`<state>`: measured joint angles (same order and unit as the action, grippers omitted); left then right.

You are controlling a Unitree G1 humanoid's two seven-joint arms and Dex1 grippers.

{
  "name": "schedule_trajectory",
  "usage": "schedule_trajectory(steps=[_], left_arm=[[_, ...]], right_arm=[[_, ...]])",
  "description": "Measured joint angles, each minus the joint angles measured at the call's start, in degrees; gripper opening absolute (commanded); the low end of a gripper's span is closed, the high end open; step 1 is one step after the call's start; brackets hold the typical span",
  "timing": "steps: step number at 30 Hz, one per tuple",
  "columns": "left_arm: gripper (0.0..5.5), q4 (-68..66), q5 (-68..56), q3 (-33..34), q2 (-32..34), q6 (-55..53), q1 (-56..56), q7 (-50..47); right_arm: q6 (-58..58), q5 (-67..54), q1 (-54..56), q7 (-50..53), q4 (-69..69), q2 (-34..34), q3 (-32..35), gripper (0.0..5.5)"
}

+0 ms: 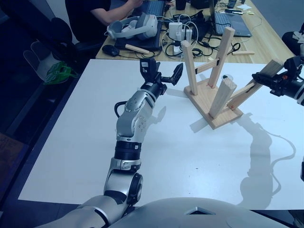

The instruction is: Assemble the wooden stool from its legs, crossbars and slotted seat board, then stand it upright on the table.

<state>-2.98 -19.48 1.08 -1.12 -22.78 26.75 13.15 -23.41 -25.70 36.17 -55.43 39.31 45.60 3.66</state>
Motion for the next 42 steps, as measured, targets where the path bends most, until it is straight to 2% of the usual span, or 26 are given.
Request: schedule_trajectory(steps=[9,18,19,23,31,37,42], left_arm=[[5.03,0.0,0.0,0.01,0.05,0.0,-0.01,0.03],[5.03,0.0,0.0,0.01,0.05,0.0,-0.01,0.03],[5.03,0.0,0.0,-0.01,0.05,0.0,-0.01,0.04],[5.03,-0.01,0.0,-0.03,0.08,-0.01,-0.08,0.08],[5.03,0.0,-0.01,-0.11,0.09,-0.01,-0.09,0.17],[5.03,-0.48,-0.03,-0.08,0.13,0.0,-0.12,0.82],[5.03,-1.89,-0.22,0.27,0.48,0.0,-0.16,1.77]], right_arm=[[2.3,-1.78,-4.04,2.24,-3.06,-1.14,2.42,1.07],[10.32,-4.24,-8.07,2.88,-2.53,-3.23,5.18,1.1],[10.34,-4.23,-8.06,3.18,-2.53,-3.25,5.11,1.48],[12.0,2.51,-7.42,5.63,-1.63,-1.98,-0.16,2.17],[12.0,6.93,-4.39,10.29,0.31,-0.87,-3.06,3.21],[13.55,2.98,-7.1,11.85,-0.12,-4.98,3.57,3.24],[12.29,2.14,-8.62,19.2,-10.3,-8.77,8.38,3.24]])
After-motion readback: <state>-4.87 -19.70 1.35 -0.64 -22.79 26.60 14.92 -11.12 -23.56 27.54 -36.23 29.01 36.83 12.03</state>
